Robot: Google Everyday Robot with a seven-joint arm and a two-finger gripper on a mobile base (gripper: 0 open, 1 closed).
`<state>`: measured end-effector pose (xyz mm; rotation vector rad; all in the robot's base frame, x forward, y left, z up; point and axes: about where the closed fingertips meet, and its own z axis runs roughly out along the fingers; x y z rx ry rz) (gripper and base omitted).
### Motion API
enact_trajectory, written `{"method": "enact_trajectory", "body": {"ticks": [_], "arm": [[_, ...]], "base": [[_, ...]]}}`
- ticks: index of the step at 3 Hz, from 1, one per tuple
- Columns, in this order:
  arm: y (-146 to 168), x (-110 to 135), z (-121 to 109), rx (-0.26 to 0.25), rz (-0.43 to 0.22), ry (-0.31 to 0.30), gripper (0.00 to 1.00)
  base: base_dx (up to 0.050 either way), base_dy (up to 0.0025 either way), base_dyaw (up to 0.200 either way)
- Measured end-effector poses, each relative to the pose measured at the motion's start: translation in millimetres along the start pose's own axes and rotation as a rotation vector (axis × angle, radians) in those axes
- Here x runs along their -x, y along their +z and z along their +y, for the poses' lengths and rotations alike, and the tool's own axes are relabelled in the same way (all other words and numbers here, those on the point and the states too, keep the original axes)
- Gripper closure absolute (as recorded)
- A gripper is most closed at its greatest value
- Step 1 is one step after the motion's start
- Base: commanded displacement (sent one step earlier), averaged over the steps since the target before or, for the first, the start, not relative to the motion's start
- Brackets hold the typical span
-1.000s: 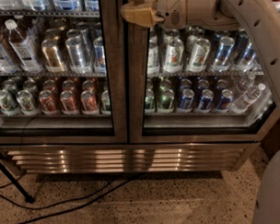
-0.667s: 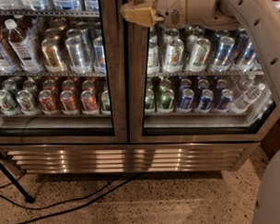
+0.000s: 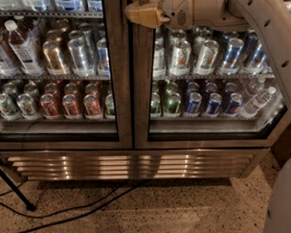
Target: Open right fridge door
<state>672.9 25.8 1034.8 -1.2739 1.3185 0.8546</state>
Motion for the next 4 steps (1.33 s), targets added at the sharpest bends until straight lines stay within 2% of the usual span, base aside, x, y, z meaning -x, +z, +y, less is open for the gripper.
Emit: {"method": "enact_trajectory", "body": {"ticks": [3,4], "arm": [[0.0,2.1,-0.7,-0.008,-0.002,0.001,1.0],[0.0,2.3,-2.2,-0.01,-0.003,0.002,1.0]], "base": [[0.0,0.0,0.0],[-0.05,0.00004,0.0]]}}
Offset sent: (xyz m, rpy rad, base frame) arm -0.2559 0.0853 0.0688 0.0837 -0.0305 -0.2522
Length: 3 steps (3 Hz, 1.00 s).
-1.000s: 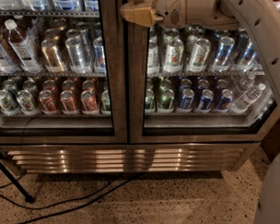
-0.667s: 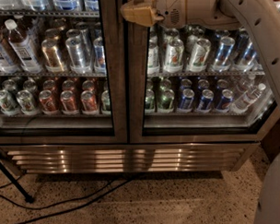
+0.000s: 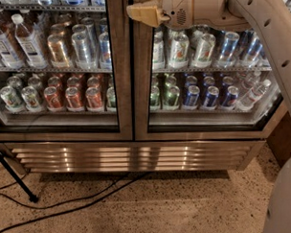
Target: Open right fridge door
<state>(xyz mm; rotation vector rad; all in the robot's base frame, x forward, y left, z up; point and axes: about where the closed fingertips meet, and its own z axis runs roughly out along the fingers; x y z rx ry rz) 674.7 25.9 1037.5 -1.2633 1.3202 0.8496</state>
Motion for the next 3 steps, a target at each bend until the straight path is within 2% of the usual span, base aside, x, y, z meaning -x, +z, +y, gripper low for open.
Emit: {"method": "enact_trajectory", "body": {"ticks": [3], "arm": [[-2.4,-3.9,-17.5,0.009,-0.008,0.008,1.0]], "base": [[0.0,0.0,0.0]]}}
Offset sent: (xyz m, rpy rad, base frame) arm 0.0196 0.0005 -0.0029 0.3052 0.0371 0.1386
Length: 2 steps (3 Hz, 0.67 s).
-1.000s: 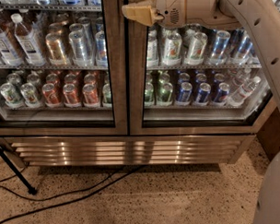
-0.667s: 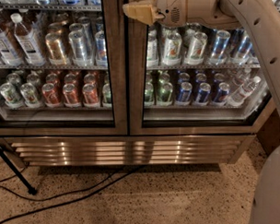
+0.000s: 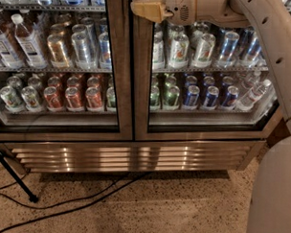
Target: Open right fridge door
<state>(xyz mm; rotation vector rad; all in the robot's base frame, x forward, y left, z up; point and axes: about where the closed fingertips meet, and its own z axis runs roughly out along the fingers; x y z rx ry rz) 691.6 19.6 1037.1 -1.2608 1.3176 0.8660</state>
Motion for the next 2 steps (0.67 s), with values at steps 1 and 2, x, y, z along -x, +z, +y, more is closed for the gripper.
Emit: {"method": "enact_trajectory", "body": {"ticks": [1,2], "arm": [[-1.4,-0.3,-8.7,0.0,0.0,0.0,1.0],[-3.1,-1.9,-22.7,0.0,0.0,0.0,1.0]], "base": [[0.0,0.0,0.0],[0.05,-0.00001,0.0]]}}
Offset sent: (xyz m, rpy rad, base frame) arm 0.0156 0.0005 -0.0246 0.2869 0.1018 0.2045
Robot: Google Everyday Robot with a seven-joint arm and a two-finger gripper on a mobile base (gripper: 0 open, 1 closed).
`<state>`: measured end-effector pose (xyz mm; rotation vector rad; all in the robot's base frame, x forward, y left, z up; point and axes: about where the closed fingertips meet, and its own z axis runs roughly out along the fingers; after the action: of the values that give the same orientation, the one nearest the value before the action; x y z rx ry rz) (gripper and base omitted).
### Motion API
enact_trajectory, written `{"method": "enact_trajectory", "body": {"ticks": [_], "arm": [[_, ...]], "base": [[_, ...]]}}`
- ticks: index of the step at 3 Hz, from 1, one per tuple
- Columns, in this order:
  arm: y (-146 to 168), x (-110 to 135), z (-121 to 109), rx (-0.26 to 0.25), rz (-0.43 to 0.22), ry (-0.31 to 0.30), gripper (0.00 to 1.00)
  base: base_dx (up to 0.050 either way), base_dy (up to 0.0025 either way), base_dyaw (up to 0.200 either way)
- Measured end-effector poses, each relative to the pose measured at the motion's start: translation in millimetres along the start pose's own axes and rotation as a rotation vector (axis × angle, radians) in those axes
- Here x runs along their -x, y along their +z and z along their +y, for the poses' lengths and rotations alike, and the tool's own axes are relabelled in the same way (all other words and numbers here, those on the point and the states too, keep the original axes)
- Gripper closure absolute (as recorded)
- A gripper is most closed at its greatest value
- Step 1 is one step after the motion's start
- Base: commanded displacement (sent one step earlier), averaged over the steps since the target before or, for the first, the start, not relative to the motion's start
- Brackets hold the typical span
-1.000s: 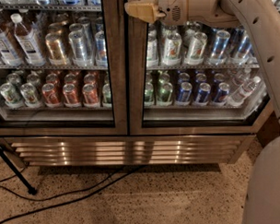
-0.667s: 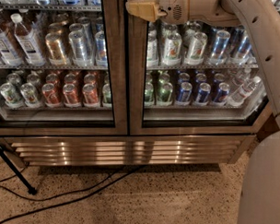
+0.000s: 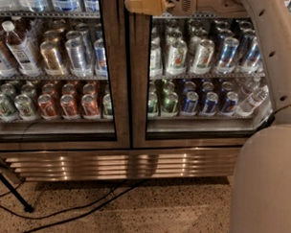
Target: Open right fridge door
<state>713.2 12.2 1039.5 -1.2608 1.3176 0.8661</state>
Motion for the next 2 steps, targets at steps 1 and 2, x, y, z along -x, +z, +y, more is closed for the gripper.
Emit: {"method": "enact_trajectory", "body": {"ticks": [1,2], "arm": [[0.0,0.1,0.4,-0.003,0.0,0.0,1.0],[-2.1,5.9,17.9,-0.036,0.006,0.006,1.0]], "base": [[0.0,0.0,0.0],[0.0,0.0,0.0]]}}
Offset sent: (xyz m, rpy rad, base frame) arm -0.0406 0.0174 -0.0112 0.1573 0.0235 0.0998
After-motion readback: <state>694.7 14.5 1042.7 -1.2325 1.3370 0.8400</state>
